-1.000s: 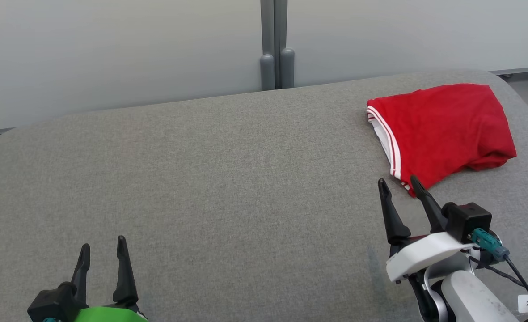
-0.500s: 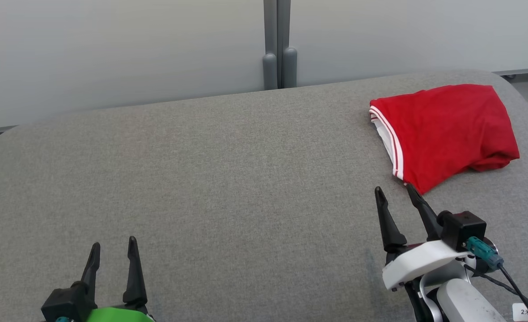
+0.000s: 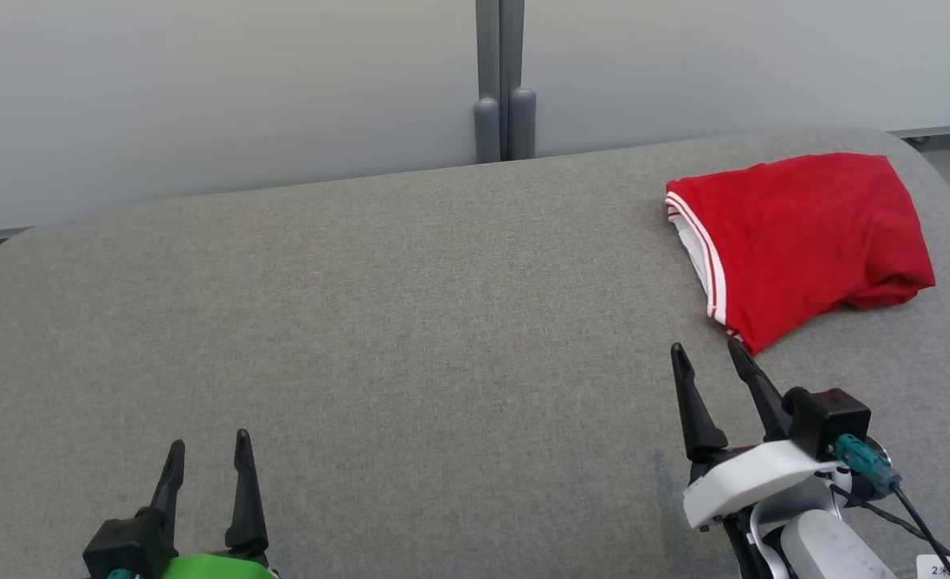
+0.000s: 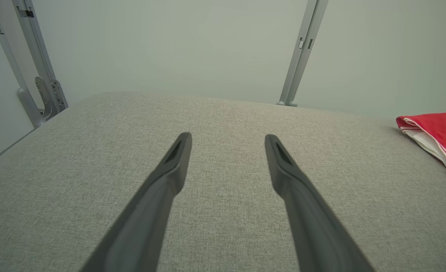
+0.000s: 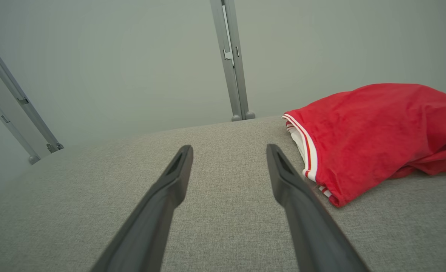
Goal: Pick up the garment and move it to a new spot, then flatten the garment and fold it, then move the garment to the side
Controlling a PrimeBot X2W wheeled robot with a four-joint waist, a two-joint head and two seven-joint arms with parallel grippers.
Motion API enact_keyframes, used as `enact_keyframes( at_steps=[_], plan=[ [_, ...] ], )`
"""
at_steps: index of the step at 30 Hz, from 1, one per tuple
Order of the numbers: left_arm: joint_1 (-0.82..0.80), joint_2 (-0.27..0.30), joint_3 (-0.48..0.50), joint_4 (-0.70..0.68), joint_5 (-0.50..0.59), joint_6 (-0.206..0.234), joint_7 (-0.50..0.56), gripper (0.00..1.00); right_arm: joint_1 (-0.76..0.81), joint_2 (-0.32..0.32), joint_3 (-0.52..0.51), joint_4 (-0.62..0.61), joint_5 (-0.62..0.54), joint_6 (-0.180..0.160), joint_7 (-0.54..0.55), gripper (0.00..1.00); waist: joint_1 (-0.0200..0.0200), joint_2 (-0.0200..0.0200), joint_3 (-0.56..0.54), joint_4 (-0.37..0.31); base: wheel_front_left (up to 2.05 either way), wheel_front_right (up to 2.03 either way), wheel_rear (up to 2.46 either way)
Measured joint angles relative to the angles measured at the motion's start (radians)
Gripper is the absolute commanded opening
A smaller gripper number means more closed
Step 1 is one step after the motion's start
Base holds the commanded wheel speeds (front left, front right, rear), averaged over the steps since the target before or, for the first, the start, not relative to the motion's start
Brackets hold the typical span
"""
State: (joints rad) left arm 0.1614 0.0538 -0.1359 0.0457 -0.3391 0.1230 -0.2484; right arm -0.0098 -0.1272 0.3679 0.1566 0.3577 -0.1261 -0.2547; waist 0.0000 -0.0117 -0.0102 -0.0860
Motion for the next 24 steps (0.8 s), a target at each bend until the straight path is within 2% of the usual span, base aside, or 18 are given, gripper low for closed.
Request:
enact_keyframes(
  at_steps=[23,24],
  plan=[
    [-0.013,0.0,-0.006,0.014,0.001,-0.001,0.0,1.0,0.003,0.009,-0.011,0.0,-0.014,0.0,0.0,1.0,0.0,0.0,-0.01,-0.001,0.0,0.0,0.0],
    [-0.014,0.0,-0.006,0.013,0.001,-0.001,0.0,0.0,0.003,0.009,-0.011,0.0,-0.014,0.0,0.0,0.0,0.0,0.0,-0.01,-0.001,0.0,0.0,0.0]
  ],
)
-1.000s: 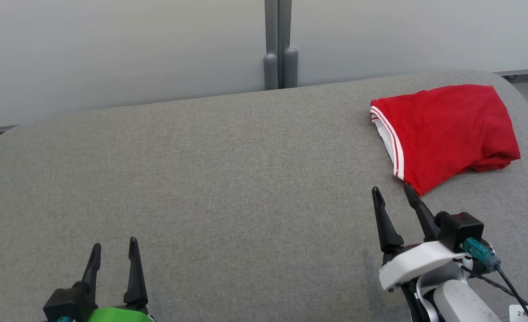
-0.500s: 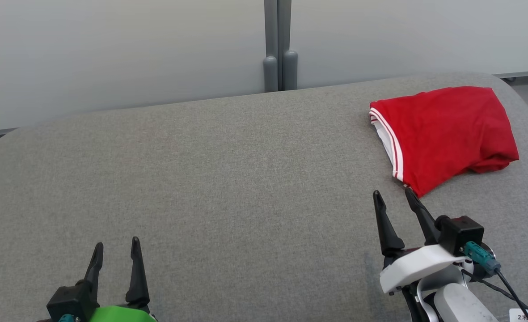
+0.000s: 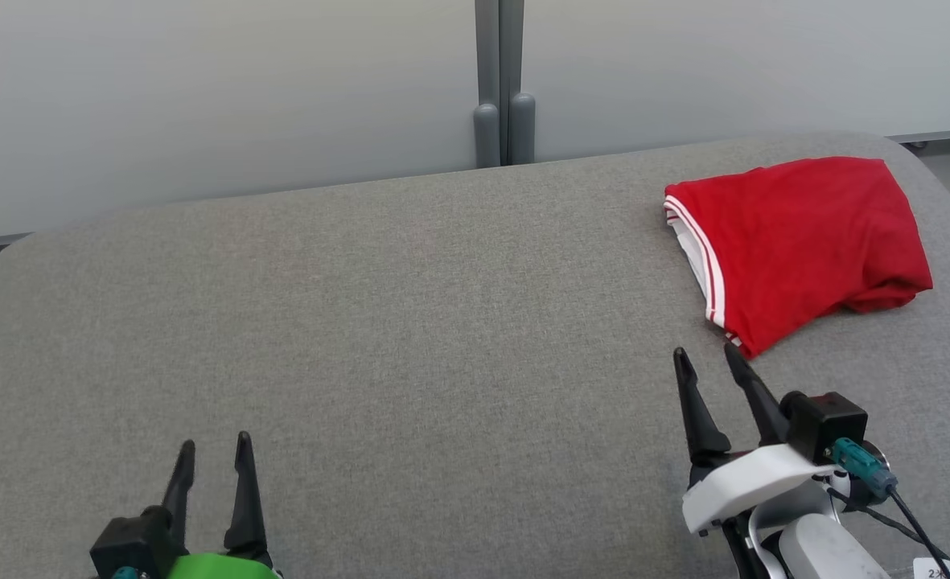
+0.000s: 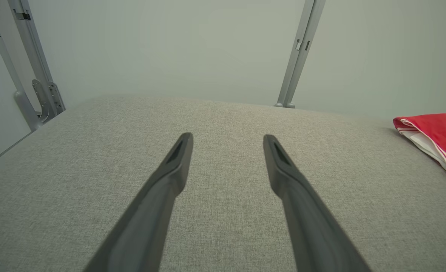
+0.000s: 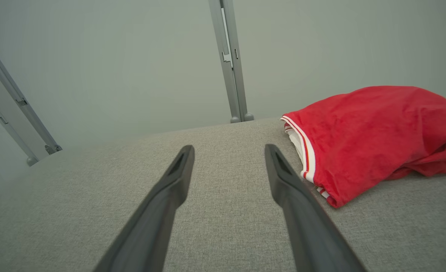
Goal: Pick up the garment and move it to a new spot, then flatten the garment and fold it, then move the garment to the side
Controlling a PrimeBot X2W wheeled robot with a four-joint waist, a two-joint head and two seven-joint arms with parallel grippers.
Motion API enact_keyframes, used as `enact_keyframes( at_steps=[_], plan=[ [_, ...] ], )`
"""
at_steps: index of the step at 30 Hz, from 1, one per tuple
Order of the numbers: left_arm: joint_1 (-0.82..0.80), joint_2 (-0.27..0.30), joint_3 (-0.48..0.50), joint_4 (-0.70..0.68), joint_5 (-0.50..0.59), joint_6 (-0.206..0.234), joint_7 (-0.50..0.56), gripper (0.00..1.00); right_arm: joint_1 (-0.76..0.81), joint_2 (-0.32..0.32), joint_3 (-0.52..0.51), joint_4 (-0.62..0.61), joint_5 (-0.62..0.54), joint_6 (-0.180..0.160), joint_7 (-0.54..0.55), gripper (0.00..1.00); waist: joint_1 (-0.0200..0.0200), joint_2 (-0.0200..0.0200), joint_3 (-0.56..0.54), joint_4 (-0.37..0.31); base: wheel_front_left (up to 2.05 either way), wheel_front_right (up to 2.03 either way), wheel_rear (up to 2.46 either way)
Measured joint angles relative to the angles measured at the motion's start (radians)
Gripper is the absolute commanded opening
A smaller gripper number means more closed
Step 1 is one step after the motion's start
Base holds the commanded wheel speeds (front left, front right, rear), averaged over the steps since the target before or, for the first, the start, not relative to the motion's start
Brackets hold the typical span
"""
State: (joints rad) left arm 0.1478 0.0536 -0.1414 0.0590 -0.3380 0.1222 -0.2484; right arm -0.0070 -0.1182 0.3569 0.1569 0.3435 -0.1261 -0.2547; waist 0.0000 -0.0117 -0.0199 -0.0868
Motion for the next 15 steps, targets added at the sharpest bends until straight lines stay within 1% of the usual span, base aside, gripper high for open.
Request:
enact_keyframes(
  at_steps=[4,7,9,13,15],
  plan=[
    [0.019,-0.008,-0.005,0.037,-0.001,0.0,0.002,0.0,0.023,0.0,0.007,0.034,0.001,0.002,0.0,0.0,0.0,0.0,0.0,0.0,0.0,0.0,0.0],
    [0.021,-0.008,-0.006,0.039,-0.015,-0.001,0.003,0.0,0.041,0.001,0.006,0.035,0.016,0.003,0.0,0.0,0.0,0.0,0.0,0.001,0.0,0.0,0.0],
    [0.021,-0.008,-0.009,0.038,-0.03,-0.008,0.003,0.0,0.041,0.003,0.003,0.033,0.03,0.011,0.0,0.0,0.0,0.0,0.001,0.002,0.0,0.0,0.0],
    [0.021,-0.008,-0.014,0.033,-0.077,-0.015,0.005,0.0,0.043,0.008,-0.002,0.025,0.076,0.015,0.0,0.0,0.0,0.0,0.002,0.007,0.0,0.0,0.0],
    [0.021,-0.008,-0.013,0.032,-0.102,-0.018,0.009,0.0,0.043,0.011,-0.007,0.021,0.103,0.024,0.006,0.0,0.0,0.0,0.003,0.009,0.0,0.0,0.0]
  ],
)
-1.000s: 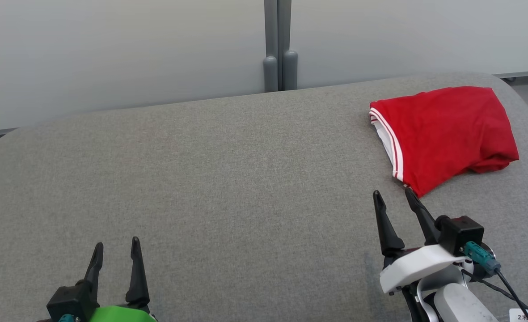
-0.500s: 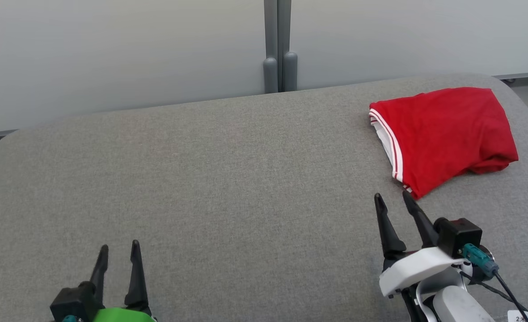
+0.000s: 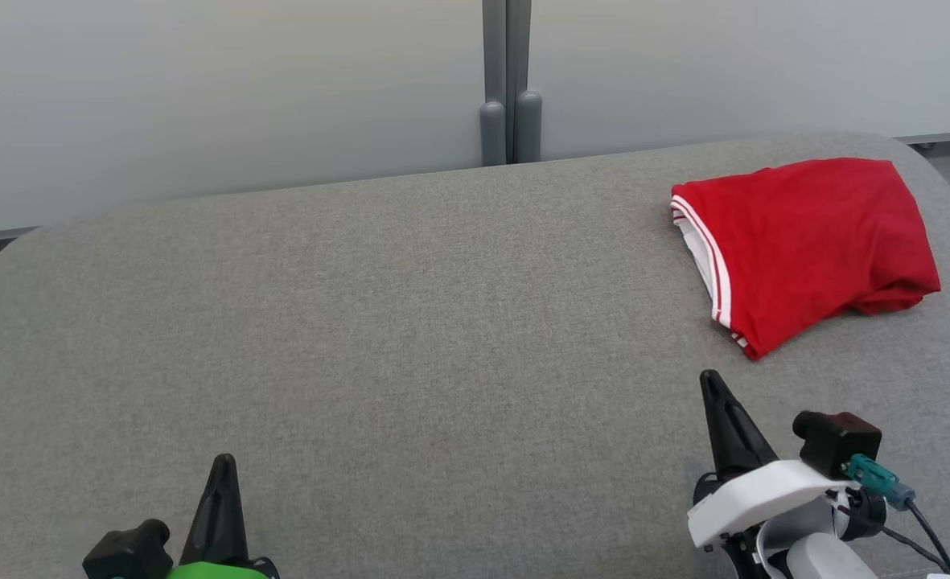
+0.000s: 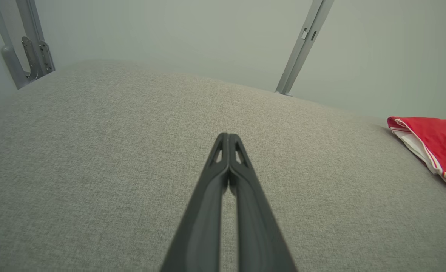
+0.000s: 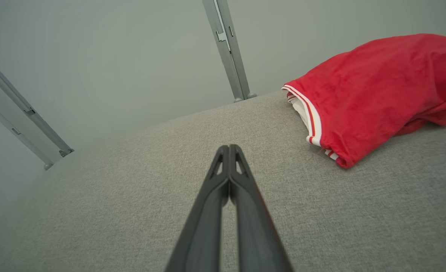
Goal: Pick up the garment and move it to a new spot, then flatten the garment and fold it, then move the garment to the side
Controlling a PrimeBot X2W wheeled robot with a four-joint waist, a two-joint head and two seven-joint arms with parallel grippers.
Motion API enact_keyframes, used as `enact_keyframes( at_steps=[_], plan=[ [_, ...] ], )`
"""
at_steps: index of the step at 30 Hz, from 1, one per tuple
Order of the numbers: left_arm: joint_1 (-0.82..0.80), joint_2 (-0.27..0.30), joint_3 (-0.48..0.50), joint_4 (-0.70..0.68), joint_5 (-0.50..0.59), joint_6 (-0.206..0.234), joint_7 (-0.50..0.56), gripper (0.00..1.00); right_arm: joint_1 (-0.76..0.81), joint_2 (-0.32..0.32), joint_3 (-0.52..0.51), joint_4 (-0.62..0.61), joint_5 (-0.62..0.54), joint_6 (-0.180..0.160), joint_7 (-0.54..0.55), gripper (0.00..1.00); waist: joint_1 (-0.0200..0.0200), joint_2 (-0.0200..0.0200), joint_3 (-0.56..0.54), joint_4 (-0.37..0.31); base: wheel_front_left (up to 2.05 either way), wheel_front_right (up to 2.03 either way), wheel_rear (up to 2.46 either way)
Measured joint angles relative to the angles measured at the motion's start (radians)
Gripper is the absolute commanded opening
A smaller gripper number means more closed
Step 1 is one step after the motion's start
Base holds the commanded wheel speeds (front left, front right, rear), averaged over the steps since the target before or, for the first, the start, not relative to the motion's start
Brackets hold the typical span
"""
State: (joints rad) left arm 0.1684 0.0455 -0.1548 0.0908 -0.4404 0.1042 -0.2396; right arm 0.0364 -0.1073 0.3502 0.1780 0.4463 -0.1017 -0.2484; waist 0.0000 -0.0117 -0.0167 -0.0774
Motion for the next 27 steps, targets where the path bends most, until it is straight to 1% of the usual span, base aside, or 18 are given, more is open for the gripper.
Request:
enact_keyframes(
  at_steps=[5,15,17,20,22,25,27],
  plan=[
    [-0.001,0.0,0.013,-0.001,-0.109,-0.009,0.021,0.0,0.0,0.006,-0.031,-0.005,0.106,0.012,0.019,0.0,0.0,0.0,0.002,0.005,0.0,0.0,0.0],
    [-0.006,0.0,0.032,0.005,-0.237,-0.026,0.054,0.0,-0.001,0.011,-0.081,-0.005,0.236,0.023,0.053,0.0,0.0,0.0,0.005,0.014,0.0,0.0,0.0],
    [-0.008,0.0,0.036,0.009,-0.258,-0.034,0.063,0.0,-0.001,0.011,-0.089,-0.005,0.26,0.031,0.06,0.0,0.0,0.0,0.005,0.016,0.0,0.0,0.0],
    [-0.017,0.001,0.044,0.017,-0.302,-0.035,0.073,0.0,-0.002,0.011,-0.101,-0.005,0.301,0.032,0.07,0.0,0.0,0.0,0.006,0.018,0.0,0.0,0.0],
    [-0.025,0.002,0.05,0.02,-0.324,-0.044,0.079,0.0,-0.003,0.01,-0.111,-0.005,0.326,0.04,0.075,0.0,0.0,0.0,0.006,0.02,0.0,0.0,0.0],
    [-0.03,0.003,0.054,0.025,-0.367,-0.053,0.091,0.0,-0.004,0.01,-0.122,-0.004,0.367,0.043,0.084,0.0,0.0,0.0,0.007,0.022,0.0,0.0,0.0],
    [-0.032,0.004,0.056,0.028,-0.39,-0.057,0.096,0.0,-0.005,0.01,-0.13,-0.004,0.394,0.051,0.093,0.0,0.0,0.0,0.007,0.024,0.0,0.0,0.0]
  ],
)
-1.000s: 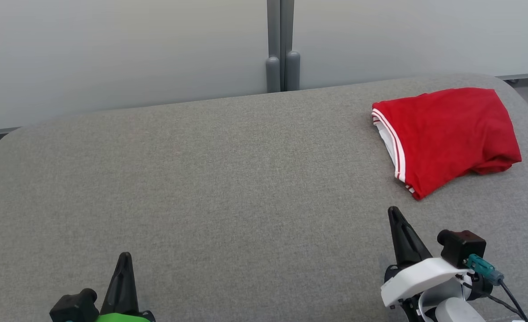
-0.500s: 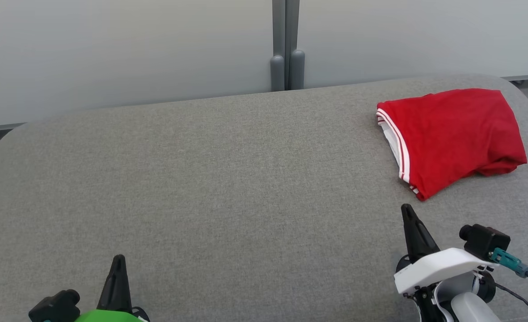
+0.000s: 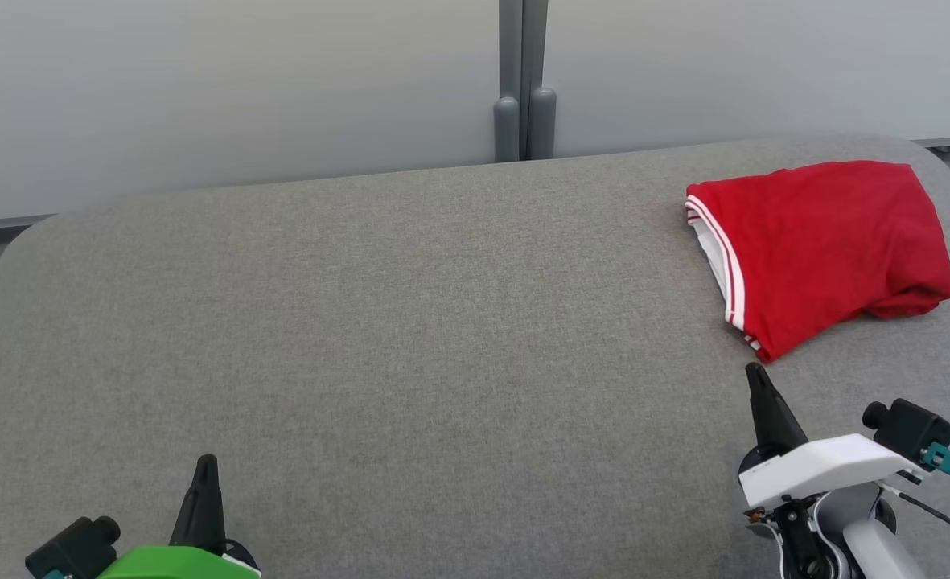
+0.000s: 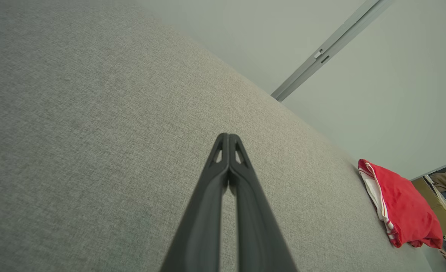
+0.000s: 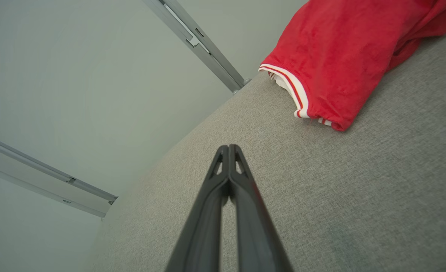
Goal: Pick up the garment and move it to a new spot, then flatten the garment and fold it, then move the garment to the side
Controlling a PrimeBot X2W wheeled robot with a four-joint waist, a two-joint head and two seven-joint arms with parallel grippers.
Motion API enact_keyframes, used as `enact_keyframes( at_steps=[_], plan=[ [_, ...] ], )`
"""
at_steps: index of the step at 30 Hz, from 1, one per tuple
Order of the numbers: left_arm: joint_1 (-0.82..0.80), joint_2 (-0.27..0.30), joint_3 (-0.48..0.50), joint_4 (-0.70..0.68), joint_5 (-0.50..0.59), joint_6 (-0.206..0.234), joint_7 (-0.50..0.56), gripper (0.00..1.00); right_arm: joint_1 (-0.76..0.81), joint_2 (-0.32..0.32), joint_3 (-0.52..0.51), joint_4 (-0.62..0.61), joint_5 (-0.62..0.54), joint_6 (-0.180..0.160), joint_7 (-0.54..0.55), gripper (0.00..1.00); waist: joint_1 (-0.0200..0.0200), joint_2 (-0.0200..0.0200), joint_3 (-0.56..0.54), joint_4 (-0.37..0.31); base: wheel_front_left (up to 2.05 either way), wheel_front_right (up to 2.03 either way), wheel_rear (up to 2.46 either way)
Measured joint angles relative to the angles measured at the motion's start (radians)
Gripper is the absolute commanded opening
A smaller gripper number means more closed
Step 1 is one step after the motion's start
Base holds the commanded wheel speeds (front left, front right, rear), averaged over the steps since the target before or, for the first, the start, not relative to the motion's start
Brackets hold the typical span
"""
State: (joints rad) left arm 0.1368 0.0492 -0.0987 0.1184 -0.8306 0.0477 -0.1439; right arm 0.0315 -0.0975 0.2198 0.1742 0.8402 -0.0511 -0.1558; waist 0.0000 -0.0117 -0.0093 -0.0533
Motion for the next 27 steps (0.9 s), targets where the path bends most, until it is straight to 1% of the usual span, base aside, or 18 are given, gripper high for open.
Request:
enact_keyframes(
  at_steps=[10,27],
  plan=[
    [-0.027,0.004,0.012,0.014,-0.118,-0.018,0.03,0.0,-0.003,0.0,-0.038,0.005,0.118,0.016,0.031,0.0,0.0,0.0,0.002,0.008,0.0,0.0,0.0],
    [-0.069,0.013,0.038,0.048,-0.344,-0.058,0.082,0.0,-0.024,0.0,-0.109,0.026,0.341,0.061,0.079,0.0,0.0,0.0,0.005,0.022,0.0,0.0,0.0]
  ],
)
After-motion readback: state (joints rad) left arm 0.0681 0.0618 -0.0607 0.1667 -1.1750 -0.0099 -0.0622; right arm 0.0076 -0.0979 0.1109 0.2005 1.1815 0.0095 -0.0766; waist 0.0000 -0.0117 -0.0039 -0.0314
